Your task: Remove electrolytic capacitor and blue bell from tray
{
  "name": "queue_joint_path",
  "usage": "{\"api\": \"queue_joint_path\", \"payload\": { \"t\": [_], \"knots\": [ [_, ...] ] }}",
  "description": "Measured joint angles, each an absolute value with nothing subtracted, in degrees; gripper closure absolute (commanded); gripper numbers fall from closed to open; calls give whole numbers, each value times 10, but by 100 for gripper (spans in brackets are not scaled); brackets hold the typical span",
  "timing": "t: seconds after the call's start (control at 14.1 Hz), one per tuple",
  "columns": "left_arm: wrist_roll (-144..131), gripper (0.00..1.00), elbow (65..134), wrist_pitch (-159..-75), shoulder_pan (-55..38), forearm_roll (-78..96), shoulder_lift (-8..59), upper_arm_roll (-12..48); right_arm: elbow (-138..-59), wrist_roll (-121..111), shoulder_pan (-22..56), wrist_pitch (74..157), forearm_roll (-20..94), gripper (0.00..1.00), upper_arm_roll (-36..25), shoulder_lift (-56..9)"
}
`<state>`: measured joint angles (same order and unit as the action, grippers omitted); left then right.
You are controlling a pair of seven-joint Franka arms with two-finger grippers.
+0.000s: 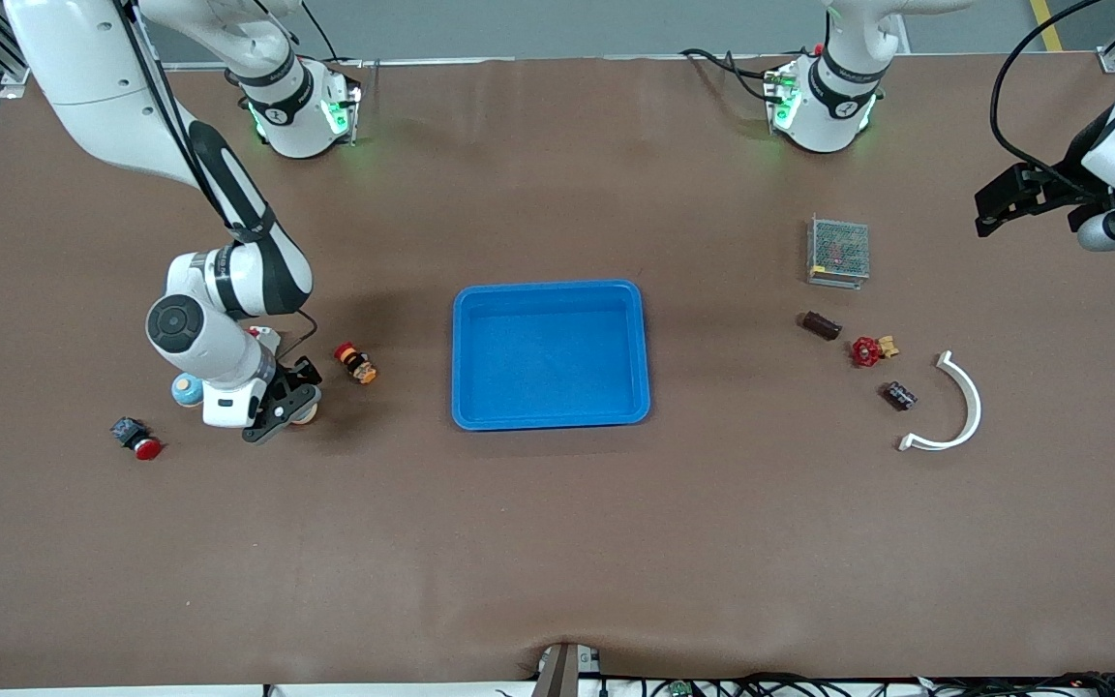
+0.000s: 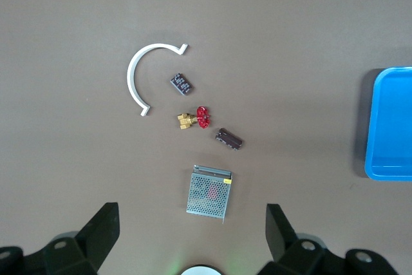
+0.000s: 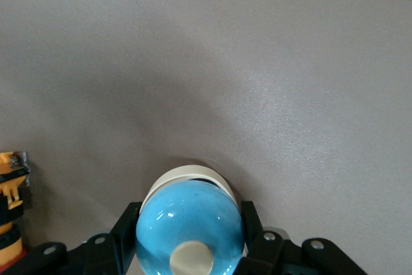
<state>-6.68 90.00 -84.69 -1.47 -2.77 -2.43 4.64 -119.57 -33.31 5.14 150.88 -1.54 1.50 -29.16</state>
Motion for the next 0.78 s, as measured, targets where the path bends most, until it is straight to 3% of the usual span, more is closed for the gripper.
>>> {"api": "queue_joint_path", "payload": {
  "t": [0.21, 0.28, 0.36, 0.43, 0.78],
  "knots": [
    [-67, 0, 900, -847, -15, -28, -24, 46, -1196, -333, 51, 1511, -15, 51, 15, -293],
    [-67, 0, 900, -847, -14, -28, -24, 46, -1196, -333, 51, 1512, -15, 33, 15, -293],
    [-67, 0, 900, -847, -14, -28, -24, 46, -1196, -333, 51, 1513, -15, 10, 15, -293],
    [-67, 0, 900, -847, -14, -28, -24, 46, -1196, -333, 51, 1514, -15, 0, 15, -293],
    [-67, 0, 900, -847, -14, -28, -24, 45, -1195, -333, 51, 1516, -15, 0, 15, -294]
  ]
}}
